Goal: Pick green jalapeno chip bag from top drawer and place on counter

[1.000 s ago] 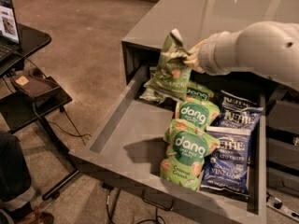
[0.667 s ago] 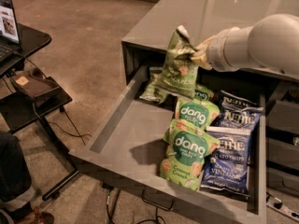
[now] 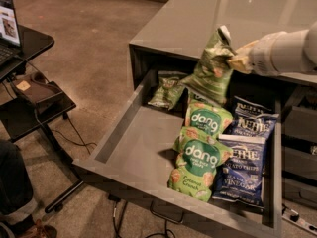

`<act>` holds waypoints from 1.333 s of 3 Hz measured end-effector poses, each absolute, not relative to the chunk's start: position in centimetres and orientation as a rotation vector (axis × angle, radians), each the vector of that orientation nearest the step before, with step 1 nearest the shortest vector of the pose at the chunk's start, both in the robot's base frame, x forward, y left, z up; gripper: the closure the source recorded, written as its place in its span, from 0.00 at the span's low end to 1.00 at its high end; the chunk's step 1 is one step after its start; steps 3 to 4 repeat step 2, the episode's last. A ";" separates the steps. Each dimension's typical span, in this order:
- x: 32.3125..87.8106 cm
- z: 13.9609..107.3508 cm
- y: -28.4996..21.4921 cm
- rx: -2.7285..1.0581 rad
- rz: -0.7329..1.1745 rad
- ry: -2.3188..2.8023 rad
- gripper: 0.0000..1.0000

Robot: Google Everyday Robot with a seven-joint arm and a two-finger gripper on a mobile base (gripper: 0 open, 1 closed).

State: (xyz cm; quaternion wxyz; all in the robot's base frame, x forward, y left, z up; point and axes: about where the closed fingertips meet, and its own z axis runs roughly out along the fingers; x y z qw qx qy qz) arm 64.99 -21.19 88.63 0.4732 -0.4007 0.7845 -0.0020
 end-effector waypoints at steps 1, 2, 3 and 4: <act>65.2 88.3 -24.1 -0.914 0.048 1.936 1.00; 65.2 88.3 -24.1 -0.914 0.048 1.936 1.00; 65.2 88.3 -24.1 -0.914 0.048 1.936 1.00; 65.2 88.3 -24.1 -0.914 0.048 1.936 1.00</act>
Offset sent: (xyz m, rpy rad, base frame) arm 0.0016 -0.0252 -0.0033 0.0528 0.0145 -0.0240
